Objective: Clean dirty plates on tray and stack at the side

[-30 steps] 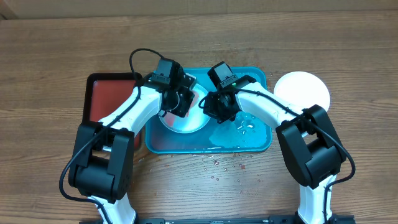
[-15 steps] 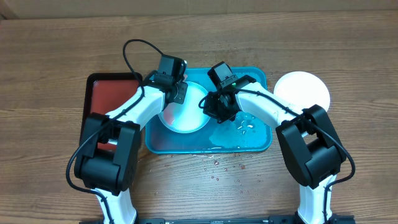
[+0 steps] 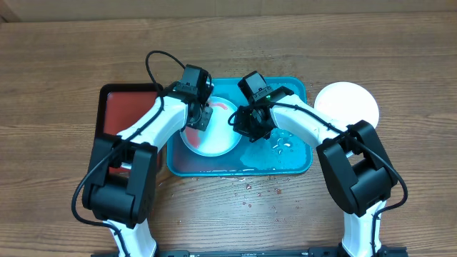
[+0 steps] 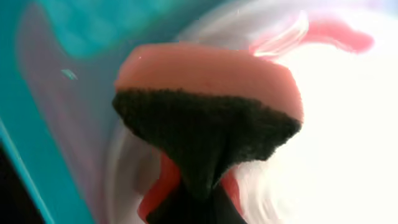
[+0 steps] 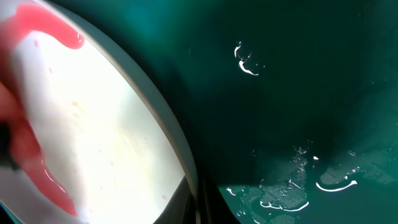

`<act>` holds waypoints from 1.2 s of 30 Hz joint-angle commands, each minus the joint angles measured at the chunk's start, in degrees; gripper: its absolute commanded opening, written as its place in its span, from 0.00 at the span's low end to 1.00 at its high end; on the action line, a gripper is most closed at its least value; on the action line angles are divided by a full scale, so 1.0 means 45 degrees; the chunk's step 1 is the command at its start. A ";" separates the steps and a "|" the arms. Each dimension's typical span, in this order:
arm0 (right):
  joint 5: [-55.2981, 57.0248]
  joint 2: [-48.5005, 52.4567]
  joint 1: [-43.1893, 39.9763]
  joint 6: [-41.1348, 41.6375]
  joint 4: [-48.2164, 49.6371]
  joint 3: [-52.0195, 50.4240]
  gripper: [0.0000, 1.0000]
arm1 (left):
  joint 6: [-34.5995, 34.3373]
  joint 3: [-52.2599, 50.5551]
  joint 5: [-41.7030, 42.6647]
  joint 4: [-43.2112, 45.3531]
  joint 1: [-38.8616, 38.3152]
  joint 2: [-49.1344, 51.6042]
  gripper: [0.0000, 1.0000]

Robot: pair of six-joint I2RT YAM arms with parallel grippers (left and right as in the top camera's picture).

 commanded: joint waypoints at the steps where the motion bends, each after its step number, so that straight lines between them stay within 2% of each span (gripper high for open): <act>1: 0.0301 0.0209 0.0058 0.0165 0.0029 -0.0306 0.04 | 0.1496 0.0204 0.2370 -0.0908 0.0063 -0.0287 0.04; 4: 0.0296 0.0209 0.0058 0.0165 0.0029 -0.0306 0.04 | 0.2424 0.0257 0.4677 -0.1807 0.0063 -0.0311 0.04; 7: 0.0296 0.0209 0.0058 0.0160 0.0024 -0.0306 0.04 | 0.3060 0.0257 0.6076 -0.2516 0.0058 -0.0287 0.04; 11: 0.0296 0.0209 0.0058 0.0165 0.0029 -0.0306 0.04 | 0.2841 0.0257 0.6067 -0.2443 0.0044 -0.0287 0.04; 15: 0.0296 0.0209 0.0058 0.0165 0.0029 -0.0306 0.04 | 0.1132 0.0257 0.4765 -0.1229 0.0049 -0.0287 0.04; 21: 0.0296 0.0209 0.0058 0.0155 0.0029 -0.0306 0.04 | -0.2531 0.0257 -0.0063 0.1020 0.0044 -0.0282 0.04; 24: 0.0291 0.0209 0.0058 0.0063 0.0029 -0.0306 0.04 | -0.3371 0.0257 -0.1413 0.1229 0.0044 -0.0277 0.04; 28: 0.0287 0.0209 0.0058 0.0015 0.0029 -0.0306 0.04 | -0.3502 0.0257 -0.1593 0.0117 0.0044 -0.0277 0.05; 31: 0.0287 0.0209 0.0058 0.0019 0.0034 -0.0306 0.04 | -0.3497 0.0257 -0.1496 -0.1569 0.0039 -0.0277 0.04; 34: 0.0243 0.0209 0.0058 0.0019 0.0044 -0.0306 0.04 | -0.3439 0.0257 -0.0772 -0.3201 0.0044 -0.0277 0.04; 36: 0.0228 0.0209 0.0058 0.0019 0.0087 -0.0306 0.04 | -0.2968 0.0257 0.0408 -0.3895 0.0044 -0.0277 0.04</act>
